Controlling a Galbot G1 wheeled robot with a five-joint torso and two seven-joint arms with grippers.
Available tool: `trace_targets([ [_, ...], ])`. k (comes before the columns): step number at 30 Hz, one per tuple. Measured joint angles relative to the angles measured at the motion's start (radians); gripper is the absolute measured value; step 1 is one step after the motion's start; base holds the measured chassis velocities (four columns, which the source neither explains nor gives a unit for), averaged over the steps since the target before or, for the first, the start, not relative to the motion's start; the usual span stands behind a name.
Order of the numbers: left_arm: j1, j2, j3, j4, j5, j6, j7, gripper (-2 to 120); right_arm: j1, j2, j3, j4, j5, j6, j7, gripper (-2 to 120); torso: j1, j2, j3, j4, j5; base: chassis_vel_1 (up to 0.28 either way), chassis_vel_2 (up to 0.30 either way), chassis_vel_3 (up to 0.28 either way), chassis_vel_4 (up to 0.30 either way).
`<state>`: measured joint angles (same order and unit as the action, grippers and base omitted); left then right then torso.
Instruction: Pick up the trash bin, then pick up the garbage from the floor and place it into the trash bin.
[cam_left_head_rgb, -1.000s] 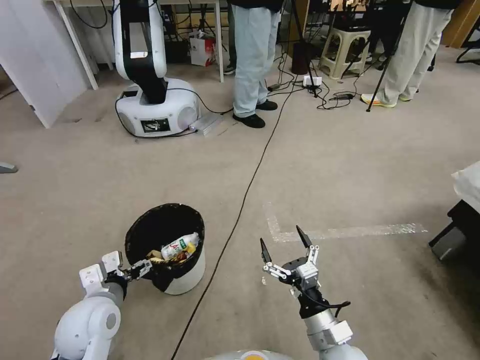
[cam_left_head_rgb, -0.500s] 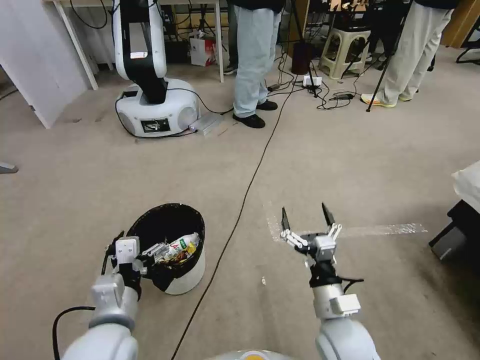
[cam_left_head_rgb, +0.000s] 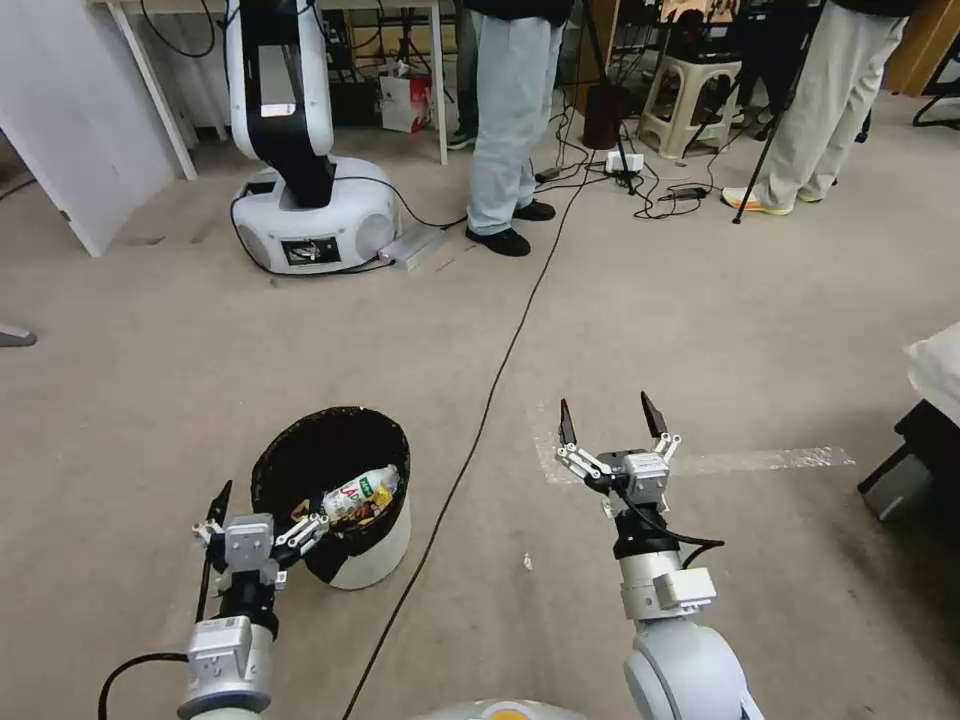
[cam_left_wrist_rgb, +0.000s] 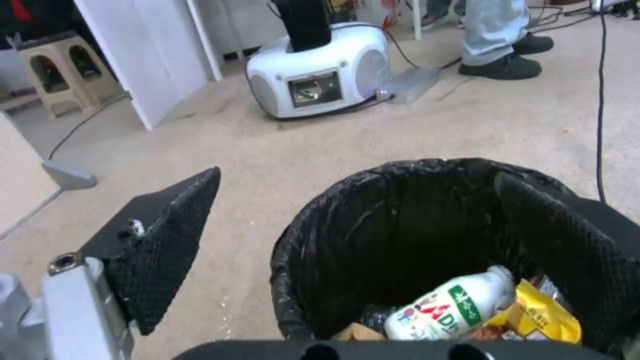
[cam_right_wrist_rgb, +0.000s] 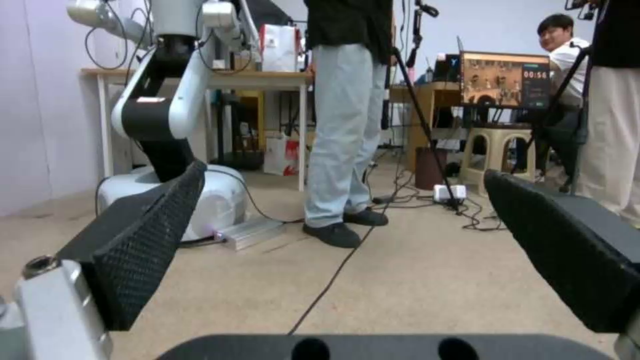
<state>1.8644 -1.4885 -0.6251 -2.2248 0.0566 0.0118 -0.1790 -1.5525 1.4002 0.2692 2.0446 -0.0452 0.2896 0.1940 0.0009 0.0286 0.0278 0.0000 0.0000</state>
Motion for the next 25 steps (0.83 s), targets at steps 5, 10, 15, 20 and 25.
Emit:
trace_targets([
  [5,-0.001,0.0,0.0,0.0,-0.003,0.003,-0.001,100,0.0,0.0,0.0,-0.001,0.0,0.0,-0.001,100,0.0,0.0,0.0,0.0,0.0,0.0,0.0,0.0,0.0],
  [10,-0.002,0.0,0.0,0.001,-0.004,0.005,-0.001,100,-0.001,0.0,0.0,-0.001,0.001,0.0,-0.001,100,0.0,0.0,0.0,0.0,0.0,0.0,0.0,0.0,0.0],
  [15,-0.002,0.001,-0.001,0.001,-0.005,0.007,-0.001,100,-0.001,0.0,0.0,-0.001,0.001,0.0,-0.002,100,0.0,0.0,0.0,0.0,0.0,0.0,0.0,0.0,0.0],
  [20,-0.003,0.001,-0.001,0.001,-0.007,0.01,-0.002,100,-0.001,0.0,0.0,-0.002,0.001,0.001,-0.002,100,0.0,0.0,0.0,0.0,0.0,0.0,0.0,0.0,0.0],
  [25,-0.003,0.001,-0.001,0.001,-0.007,0.011,-0.002,100,-0.001,0.0,0.0,-0.002,0.002,0.001,-0.002,100,0.0,0.0,0.0,0.0,0.0,0.0,0.0,0.0,0.0],
])
